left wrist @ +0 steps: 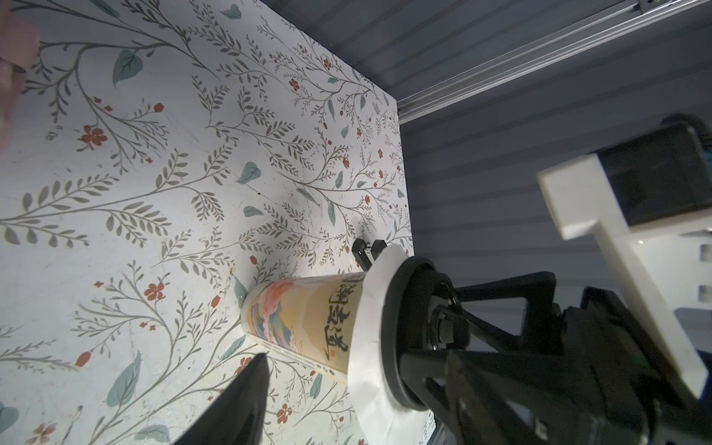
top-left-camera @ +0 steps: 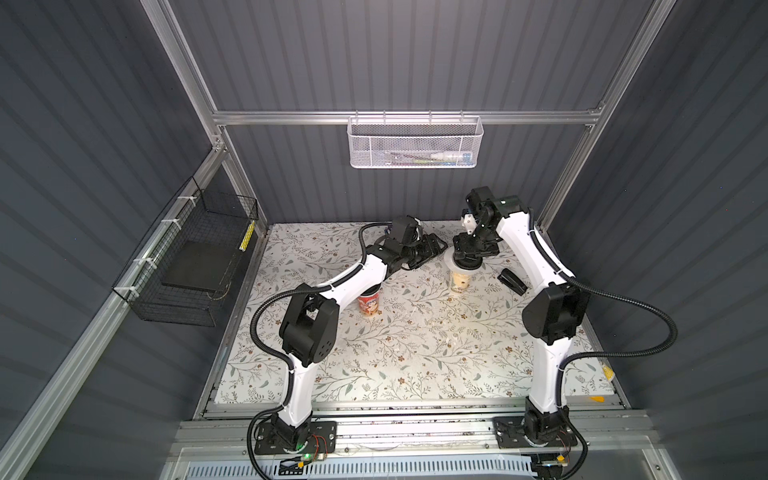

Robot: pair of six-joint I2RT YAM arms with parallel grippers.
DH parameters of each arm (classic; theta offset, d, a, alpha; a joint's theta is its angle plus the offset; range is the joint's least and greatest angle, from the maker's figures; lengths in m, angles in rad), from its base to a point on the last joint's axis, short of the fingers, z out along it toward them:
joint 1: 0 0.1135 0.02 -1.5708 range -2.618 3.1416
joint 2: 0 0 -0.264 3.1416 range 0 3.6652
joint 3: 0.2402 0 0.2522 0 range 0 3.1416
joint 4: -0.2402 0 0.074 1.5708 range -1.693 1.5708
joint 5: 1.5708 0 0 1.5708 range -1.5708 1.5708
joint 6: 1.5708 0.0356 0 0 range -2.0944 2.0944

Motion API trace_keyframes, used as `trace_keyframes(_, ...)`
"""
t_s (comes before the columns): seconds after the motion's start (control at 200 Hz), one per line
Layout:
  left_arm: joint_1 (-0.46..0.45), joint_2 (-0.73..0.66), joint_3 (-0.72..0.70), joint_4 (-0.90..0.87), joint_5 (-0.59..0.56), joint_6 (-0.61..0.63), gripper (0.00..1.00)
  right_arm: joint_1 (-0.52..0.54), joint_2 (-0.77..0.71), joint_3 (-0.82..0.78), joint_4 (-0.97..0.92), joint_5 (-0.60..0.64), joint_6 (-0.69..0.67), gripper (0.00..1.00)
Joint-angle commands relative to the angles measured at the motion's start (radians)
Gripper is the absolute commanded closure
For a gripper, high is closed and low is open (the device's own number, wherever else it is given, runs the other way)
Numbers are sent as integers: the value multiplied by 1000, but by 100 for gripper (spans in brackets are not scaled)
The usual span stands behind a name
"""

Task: Put the leak-proof paper on the milk tea cups
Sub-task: Secure the cup lid on the cup.

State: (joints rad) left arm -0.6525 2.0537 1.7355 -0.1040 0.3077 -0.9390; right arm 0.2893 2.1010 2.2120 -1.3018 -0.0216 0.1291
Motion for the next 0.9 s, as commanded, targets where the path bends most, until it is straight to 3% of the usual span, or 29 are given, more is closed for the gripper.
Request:
trace_keyframes(0.0,5,19,19,-9,1,4,27,7,14,-28,-23,-23,-10,22)
trace_keyframes(0.5,5,46,21,-1,14,-21,28,8,5,-41,-11,-76,-25,23)
trace_keyframes(0.896,5,49,12,9,51,-34,28,8,-19,-42,-20,-13,-31,25)
